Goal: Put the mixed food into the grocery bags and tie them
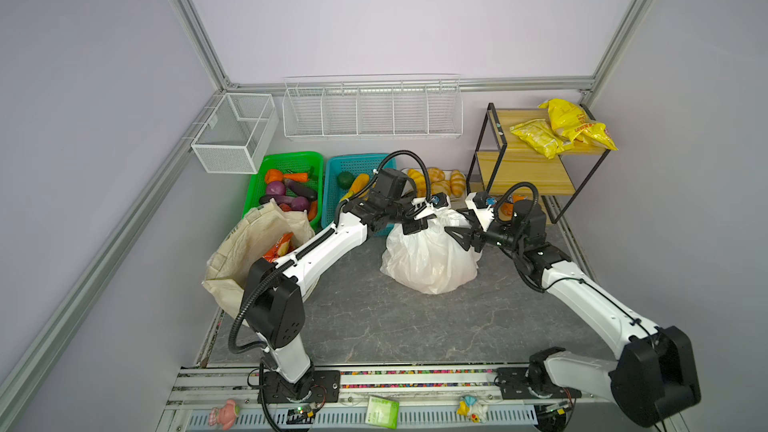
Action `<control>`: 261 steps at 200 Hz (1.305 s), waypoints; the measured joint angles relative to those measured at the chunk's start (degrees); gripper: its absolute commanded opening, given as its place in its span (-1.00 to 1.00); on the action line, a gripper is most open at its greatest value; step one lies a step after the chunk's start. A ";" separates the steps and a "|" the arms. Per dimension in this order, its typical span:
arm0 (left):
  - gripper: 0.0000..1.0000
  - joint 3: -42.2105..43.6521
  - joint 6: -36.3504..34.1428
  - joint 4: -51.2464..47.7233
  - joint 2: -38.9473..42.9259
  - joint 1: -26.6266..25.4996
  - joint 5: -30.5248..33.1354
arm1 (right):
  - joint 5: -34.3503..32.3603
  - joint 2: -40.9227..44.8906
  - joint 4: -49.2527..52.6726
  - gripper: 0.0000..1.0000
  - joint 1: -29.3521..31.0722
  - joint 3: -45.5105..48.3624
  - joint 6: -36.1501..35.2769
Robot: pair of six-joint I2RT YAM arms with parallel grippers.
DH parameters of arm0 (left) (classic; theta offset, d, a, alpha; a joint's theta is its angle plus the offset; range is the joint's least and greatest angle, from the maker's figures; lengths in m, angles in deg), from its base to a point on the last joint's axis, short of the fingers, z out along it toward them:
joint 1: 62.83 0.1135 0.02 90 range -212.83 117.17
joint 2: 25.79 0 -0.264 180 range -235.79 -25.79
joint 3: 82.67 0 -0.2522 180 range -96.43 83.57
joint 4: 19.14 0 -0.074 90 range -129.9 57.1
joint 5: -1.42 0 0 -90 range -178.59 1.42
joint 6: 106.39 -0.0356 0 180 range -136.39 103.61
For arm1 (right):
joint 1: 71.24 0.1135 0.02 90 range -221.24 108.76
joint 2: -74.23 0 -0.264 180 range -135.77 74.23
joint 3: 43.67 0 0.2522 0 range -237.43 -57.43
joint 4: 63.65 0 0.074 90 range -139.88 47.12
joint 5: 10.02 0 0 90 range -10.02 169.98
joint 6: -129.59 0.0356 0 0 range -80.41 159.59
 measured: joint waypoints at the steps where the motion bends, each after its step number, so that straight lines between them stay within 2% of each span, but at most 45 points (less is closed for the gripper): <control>1: -1.00 0.00 -0.09 -0.02 0.00 0.02 -0.07 | -0.04 0.00 0.02 0.54 0.02 0.00 -0.04; 49: -1.00 0.00 -1.81 -0.96 0.00 0.02 -2.45 | -2.58 -2.05 1.11 0.55 1.11 -0.72 -2.56; 60: -1.00 -0.02 -1.97 -1.27 0.00 0.02 -2.86 | -3.06 -2.82 1.16 0.38 1.16 -1.07 -2.78; 82: -1.00 -0.02 -2.21 -1.86 0.00 0.02 -3.17 | -4.52 -4.33 2.10 -0.11 1.33 -2.80 -3.91; 114: -1.00 -0.02 -2.34 -1.90 0.09 0.02 -2.40 | -7.78 -4.37 3.74 -0.51 1.60 -3.32 -4.66; 155: -1.00 -0.02 -2.27 -1.66 0.63 0.00 -0.63 | -11.39 -3.32 5.42 -0.50 1.64 -3.02 -4.63; 203: -1.00 0.07 -0.94 0.85 0.68 0.00 2.16 | -12.63 -1.14 5.46 -0.68 1.64 -1.57 -3.85; 214: -1.00 0.52 -0.48 2.27 0.81 0.00 3.19 | -12.61 -0.98 5.44 -0.68 1.64 -1.51 -3.63; 222: -1.00 0.96 -0.15 3.13 0.94 0.00 4.02 | -12.46 -0.90 5.42 -0.60 1.64 -1.42 -3.54; 250: -1.00 1.33 0.11 3.91 1.05 0.00 4.96 | -11.19 -0.63 5.38 0.11 1.64 -1.11 -3.04; 261: -1.00 1.33 0.11 3.85 1.09 0.02 4.52 | -10.47 -0.57 5.09 0.31 1.66 -1.07 -3.87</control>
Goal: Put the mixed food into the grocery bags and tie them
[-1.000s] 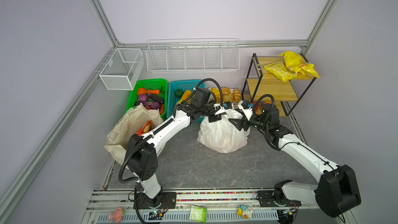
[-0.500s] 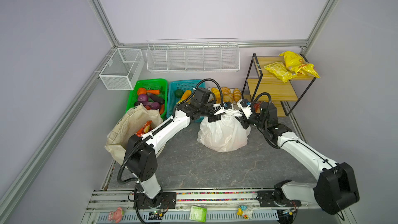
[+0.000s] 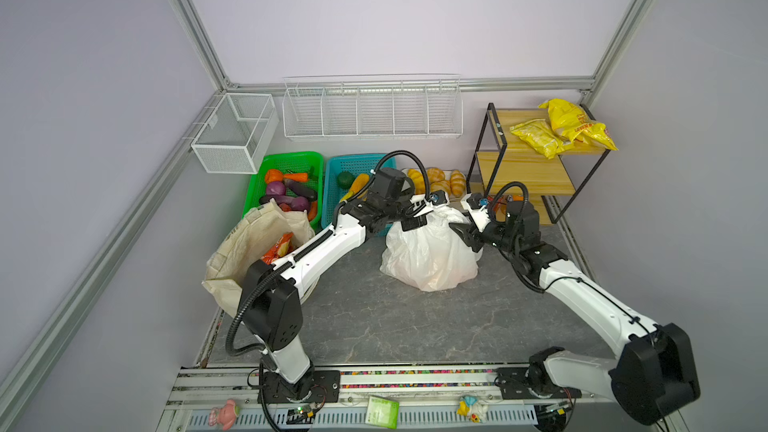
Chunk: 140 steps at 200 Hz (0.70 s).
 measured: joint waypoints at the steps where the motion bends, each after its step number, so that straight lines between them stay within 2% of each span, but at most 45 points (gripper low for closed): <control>1: -1.00 0.00 -0.02 0.00 0.00 0.00 -0.07 | 0.11 0.00 0.00 0.32 0.00 0.00 0.39; 14: -1.00 0.00 -0.02 -0.26 0.00 0.02 -0.94 | 0.66 0.07 -0.52 0.48 0.17 0.02 -0.26; 21: -1.00 0.00 -0.02 -0.50 0.00 0.02 -1.44 | 0.72 0.07 -0.79 0.66 0.33 0.02 -0.46; 46: -1.00 -0.26 -0.28 -2.29 0.00 0.02 -2.97 | -0.11 0.07 -1.01 0.81 1.11 -0.07 -2.64; 94: -1.00 -2.73 -1.55 -7.08 -0.24 0.02 -5.53 | -0.70 -0.04 0.35 0.81 1.44 -3.76 -6.71; 140: -1.00 -3.93 -2.27 -9.09 -0.70 0.15 -6.45 | 1.75 -2.69 1.62 0.59 1.44 -7.80 -10.14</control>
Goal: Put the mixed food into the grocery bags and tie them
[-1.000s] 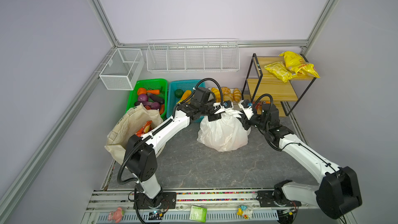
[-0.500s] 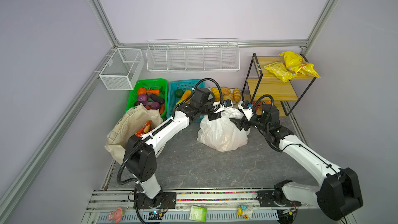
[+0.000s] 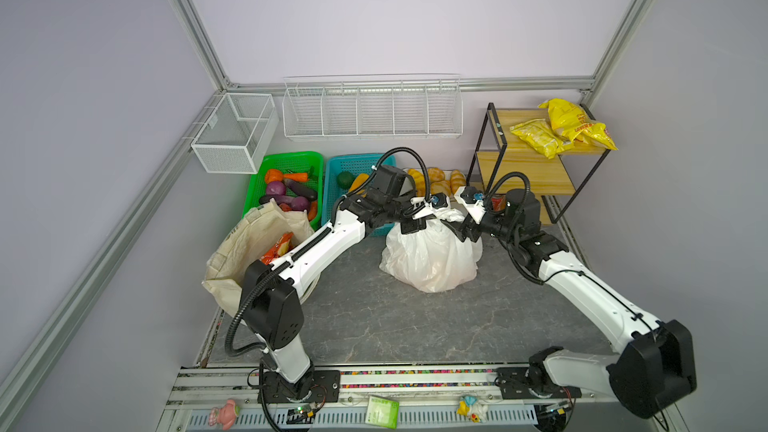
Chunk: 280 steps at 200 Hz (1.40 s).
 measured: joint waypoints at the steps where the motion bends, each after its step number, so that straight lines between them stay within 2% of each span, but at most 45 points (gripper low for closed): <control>1: -1.00 0.00 0.00 -0.02 0.00 0.00 0.00 | 0.11 -0.11 0.02 0.58 0.00 -0.09 -0.13; 80: -1.00 0.00 -0.15 -1.14 -0.24 0.13 0.22 | 5.38 -4.44 2.12 -0.27 0.37 -2.95 -0.81; 98: -1.00 0.00 -0.02 -1.18 -0.28 0.35 0.55 | 5.97 -5.14 2.01 -0.55 0.44 -3.28 -0.26; 112: -0.89 0.00 0.17 -1.16 -0.28 0.50 1.16 | 5.81 -5.55 1.70 -0.78 0.59 -3.43 0.33; 123: -0.74 0.00 0.50 -1.03 -0.28 0.52 1.79 | 5.40 -5.66 1.36 -0.86 0.66 -3.37 0.83; 166: -0.25 0.02 4.02 -0.57 -0.26 0.59 4.61 | 1.57 -4.26 -2.25 -0.87 1.33 0.20 3.13; 191: -0.17 0.00 6.05 -1.49 -0.24 0.94 4.79 | -0.31 -2.58 -3.15 -0.87 1.92 1.55 3.76; 215: -0.27 -0.61 6.91 -3.06 -0.31 1.20 4.87 | -0.98 -1.27 -3.56 -0.87 2.23 2.08 4.24; 249: -0.75 -2.49 7.21 -3.78 -1.01 1.22 6.14 | -0.98 -0.90 -4.24 -0.86 2.51 2.08 4.63; 267: -1.00 -2.51 7.26 -3.08 -1.31 1.22 6.29 | -1.05 -0.90 -4.46 -0.74 2.51 2.29 4.57; 280: -1.00 -2.47 7.10 -2.34 -1.36 1.22 6.49 | -1.36 -0.90 -4.66 -0.58 2.51 2.62 4.44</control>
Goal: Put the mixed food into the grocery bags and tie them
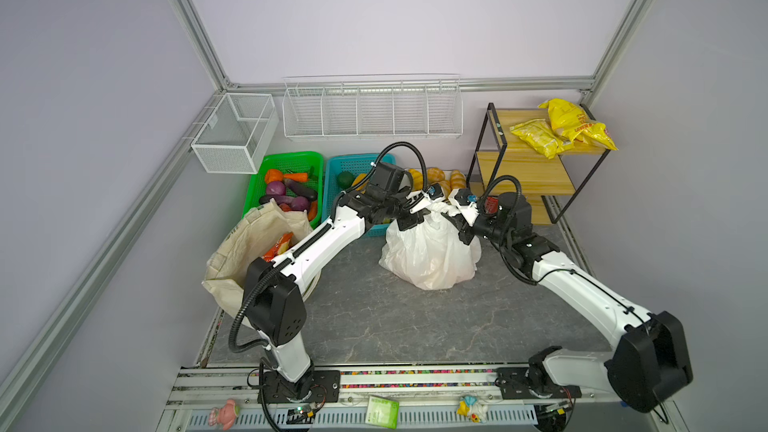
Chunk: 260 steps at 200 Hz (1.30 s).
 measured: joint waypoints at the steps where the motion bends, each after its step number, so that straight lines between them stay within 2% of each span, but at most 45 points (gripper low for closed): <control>1: -1.00 0.00 0.02 0.07 0.00 0.00 0.00 | 0.00 0.00 -0.04 -0.56 0.00 0.04 -0.04; 24: -1.00 1.57 -0.94 3.13 0.22 0.02 0.31 | -0.81 0.02 -0.35 -0.16 0.07 0.68 -0.44; 42: -1.00 3.87 -2.51 4.90 0.70 0.02 0.17 | -1.31 0.02 -0.22 0.04 0.13 0.83 -1.92; 67: -1.00 5.03 -4.63 5.46 0.92 0.02 -0.94 | -1.73 -0.37 -0.22 0.17 0.13 0.79 -2.89; 113: -1.00 5.03 -6.40 5.27 0.98 0.31 -2.45 | -1.68 -4.15 -0.26 0.25 0.04 -1.14 -3.32; 128: -1.00 5.03 -6.56 5.22 0.98 0.61 -2.64 | -1.55 -5.03 -0.55 0.21 0.04 -1.79 -3.32; 143: -1.00 5.03 -6.60 5.07 0.98 0.74 -2.62 | -1.46 -5.77 -0.63 0.09 0.04 -2.38 -3.28; 165: -1.00 5.03 -6.56 5.01 0.98 0.83 -2.60 | -1.29 -6.62 -1.07 -0.43 -0.02 -2.91 -2.97; 177: -1.00 5.03 -6.34 5.07 0.98 0.85 -2.58 | -1.31 -7.13 -1.46 -0.64 -0.07 -3.13 -2.36; 188: -0.90 5.05 -5.75 5.25 0.98 0.87 -2.40 | -1.33 -7.43 -2.10 -0.79 -0.07 -3.15 -1.57; 209: -0.60 5.07 -4.07 5.90 1.03 0.79 -1.46 | -1.73 -7.56 -3.82 -0.87 0.07 -2.71 -0.26; 234: -0.37 5.79 -1.95 5.88 1.88 0.59 0.94 | -3.26 -7.41 -6.36 -0.87 0.55 -0.72 1.14; 260: -0.32 6.05 -0.24 5.20 2.40 0.59 2.84 | -5.25 -6.32 -7.45 -0.87 1.01 1.09 2.36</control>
